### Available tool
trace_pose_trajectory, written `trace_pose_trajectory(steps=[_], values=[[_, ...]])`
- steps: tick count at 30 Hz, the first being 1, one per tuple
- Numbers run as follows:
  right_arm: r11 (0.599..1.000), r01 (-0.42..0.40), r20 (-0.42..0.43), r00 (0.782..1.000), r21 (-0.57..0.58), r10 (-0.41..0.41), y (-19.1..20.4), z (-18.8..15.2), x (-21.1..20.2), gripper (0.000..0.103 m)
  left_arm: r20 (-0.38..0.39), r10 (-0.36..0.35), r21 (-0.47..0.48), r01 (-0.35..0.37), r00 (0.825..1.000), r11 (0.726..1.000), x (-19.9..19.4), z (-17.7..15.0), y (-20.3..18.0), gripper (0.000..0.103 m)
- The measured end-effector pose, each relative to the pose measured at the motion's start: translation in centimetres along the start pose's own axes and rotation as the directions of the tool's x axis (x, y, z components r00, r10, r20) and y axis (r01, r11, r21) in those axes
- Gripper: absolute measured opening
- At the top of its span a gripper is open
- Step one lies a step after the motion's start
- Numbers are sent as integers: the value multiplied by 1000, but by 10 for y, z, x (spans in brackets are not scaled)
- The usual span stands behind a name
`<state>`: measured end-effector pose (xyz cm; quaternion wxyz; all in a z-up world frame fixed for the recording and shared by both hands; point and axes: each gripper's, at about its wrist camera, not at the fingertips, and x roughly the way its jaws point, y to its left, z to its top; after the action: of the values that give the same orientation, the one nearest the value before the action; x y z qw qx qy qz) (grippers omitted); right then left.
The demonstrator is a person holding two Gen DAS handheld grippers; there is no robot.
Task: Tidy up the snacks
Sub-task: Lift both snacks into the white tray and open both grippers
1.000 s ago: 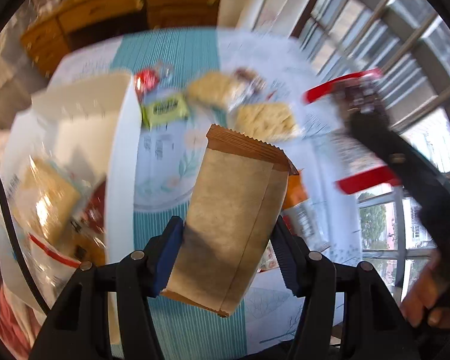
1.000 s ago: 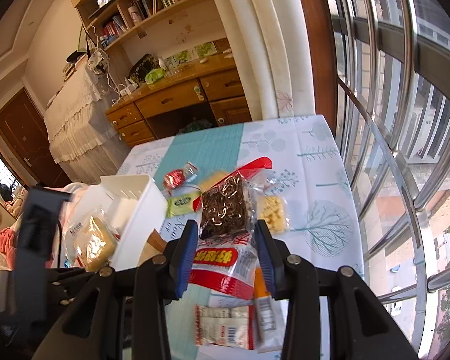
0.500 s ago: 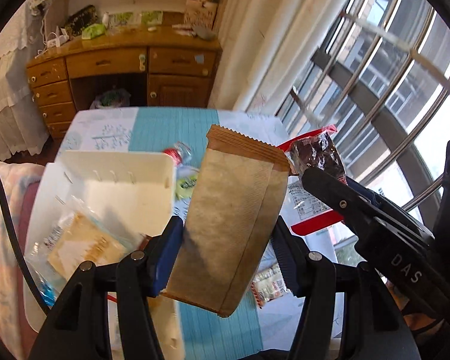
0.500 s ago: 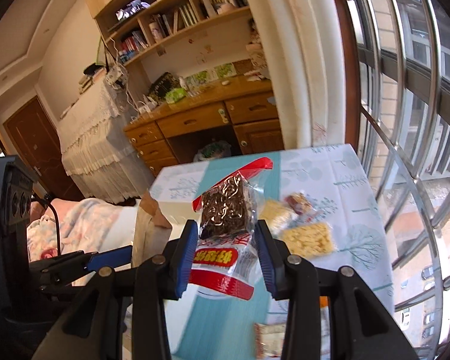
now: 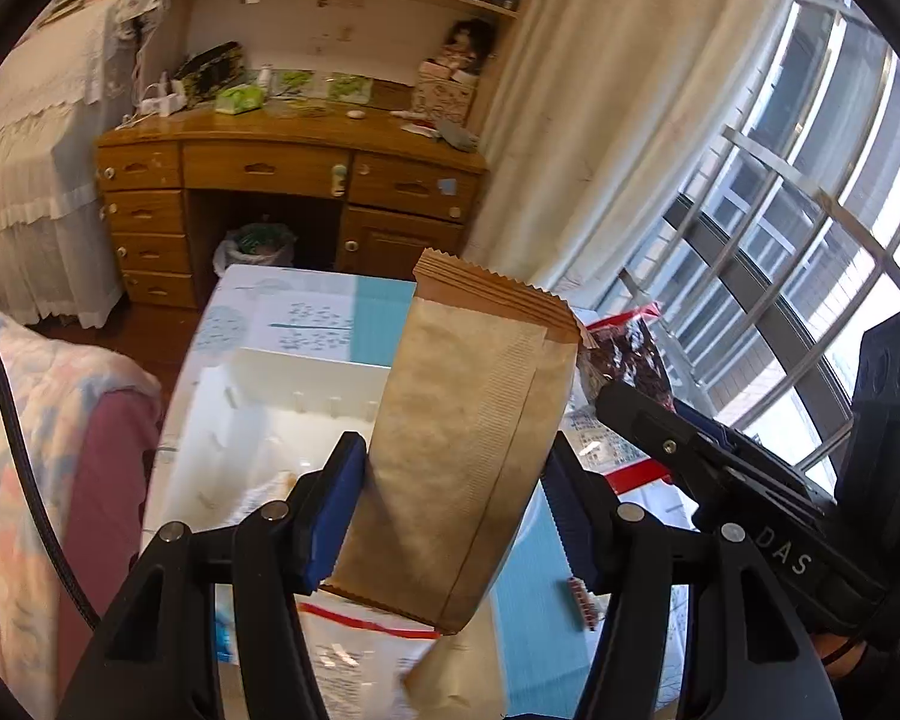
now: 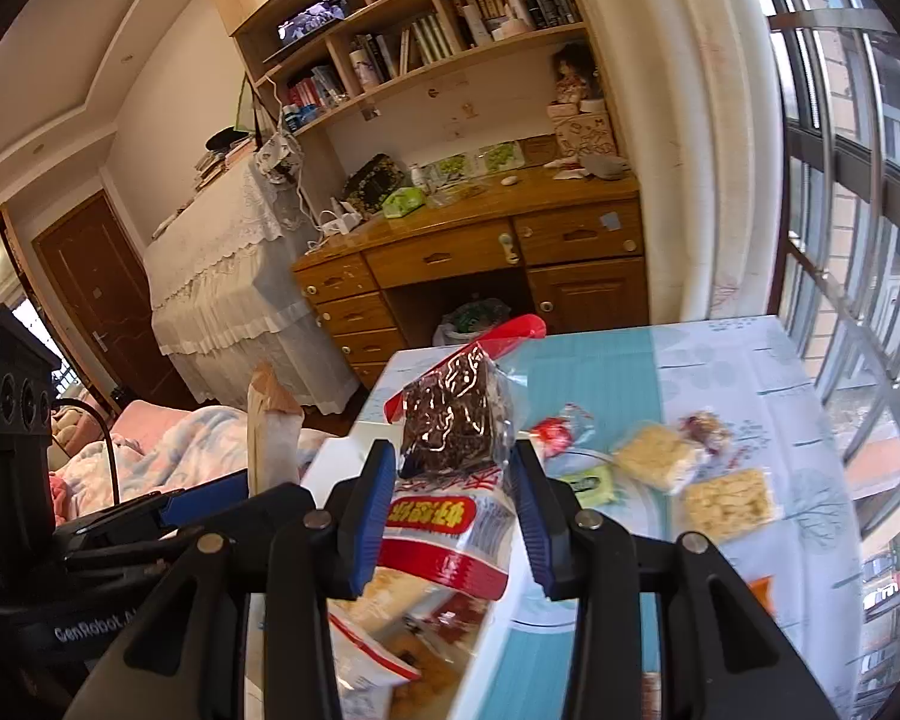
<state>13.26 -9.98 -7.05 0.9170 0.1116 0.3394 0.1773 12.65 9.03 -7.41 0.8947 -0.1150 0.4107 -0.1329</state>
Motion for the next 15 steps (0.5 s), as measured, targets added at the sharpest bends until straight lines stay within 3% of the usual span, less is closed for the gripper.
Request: trace_pose_trajectory(steps=[8, 15], values=[[1000, -17, -5, 1000, 3, 17, 34, -7, 22, 41, -9, 28, -48, -28, 1000, 998, -8, 3, 56, 58], [999, -11, -21, 1000, 31, 12, 46, -13, 32, 46, -66, 58, -53, -62, 996, 997, -1, 0, 74, 61]])
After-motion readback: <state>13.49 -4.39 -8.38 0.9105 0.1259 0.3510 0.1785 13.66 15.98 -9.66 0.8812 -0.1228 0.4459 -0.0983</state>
